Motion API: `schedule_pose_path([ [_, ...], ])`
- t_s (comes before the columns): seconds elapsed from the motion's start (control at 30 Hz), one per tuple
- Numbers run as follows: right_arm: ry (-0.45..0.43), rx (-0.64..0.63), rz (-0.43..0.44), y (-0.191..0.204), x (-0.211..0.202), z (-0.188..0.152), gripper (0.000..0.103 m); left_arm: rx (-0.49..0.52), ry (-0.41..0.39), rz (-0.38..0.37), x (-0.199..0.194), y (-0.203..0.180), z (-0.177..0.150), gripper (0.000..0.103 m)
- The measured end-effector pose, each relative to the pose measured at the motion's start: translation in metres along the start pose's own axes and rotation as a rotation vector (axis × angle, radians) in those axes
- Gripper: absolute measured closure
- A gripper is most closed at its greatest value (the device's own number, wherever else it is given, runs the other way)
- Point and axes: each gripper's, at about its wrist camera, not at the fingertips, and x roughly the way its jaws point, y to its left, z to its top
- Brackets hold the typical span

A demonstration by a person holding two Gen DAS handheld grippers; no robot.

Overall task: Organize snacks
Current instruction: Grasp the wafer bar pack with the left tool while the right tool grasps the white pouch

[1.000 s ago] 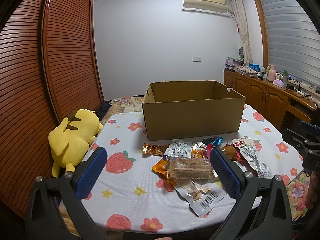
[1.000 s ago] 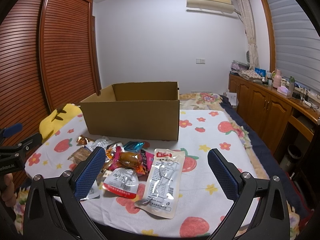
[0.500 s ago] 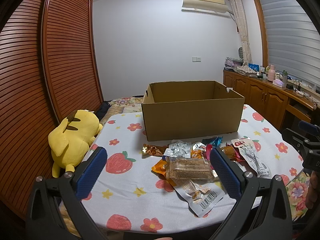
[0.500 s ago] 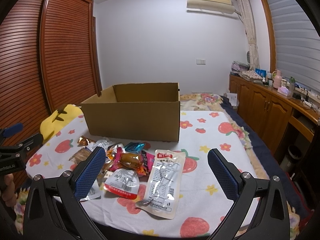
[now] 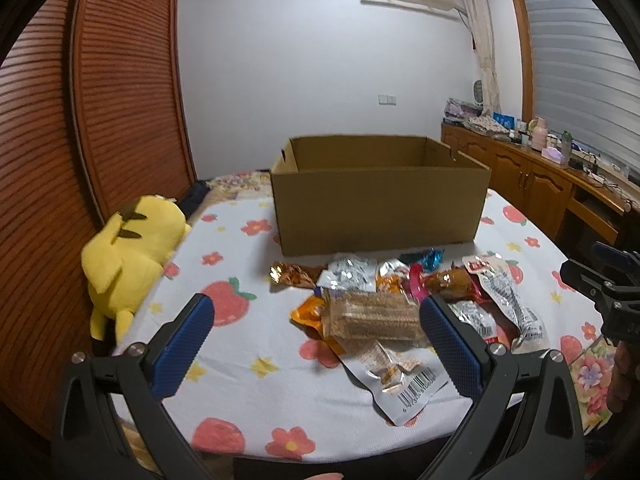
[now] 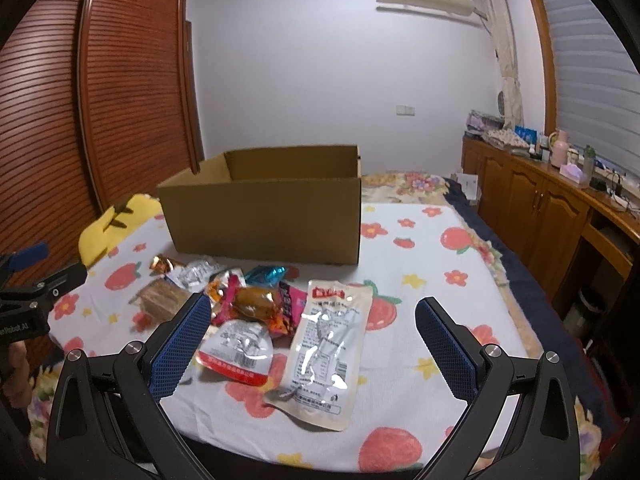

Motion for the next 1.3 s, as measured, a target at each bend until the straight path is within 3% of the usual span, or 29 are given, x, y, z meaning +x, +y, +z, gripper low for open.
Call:
schedule_pose_path([
  [0.3, 0.092, 0.001, 0.026, -0.027, 0.034, -0.013, 0.0, -0.007, 0.065, -0.07, 0.029, -0.003, -0.008, 0.0],
  [0.8, 0.301, -0.01, 0.148, -0.035, 0.101, -0.025, 0.018, -0.025, 0.178, -0.143, 0.082, -0.005, 0.001, 0.001],
  [1.3, 0.368, -0.016, 0.143, -0.039, 0.128, -0.025, 0.022, 0.072, 0.301, -0.155, 0.119, -0.027, 0.006, 0.001],
])
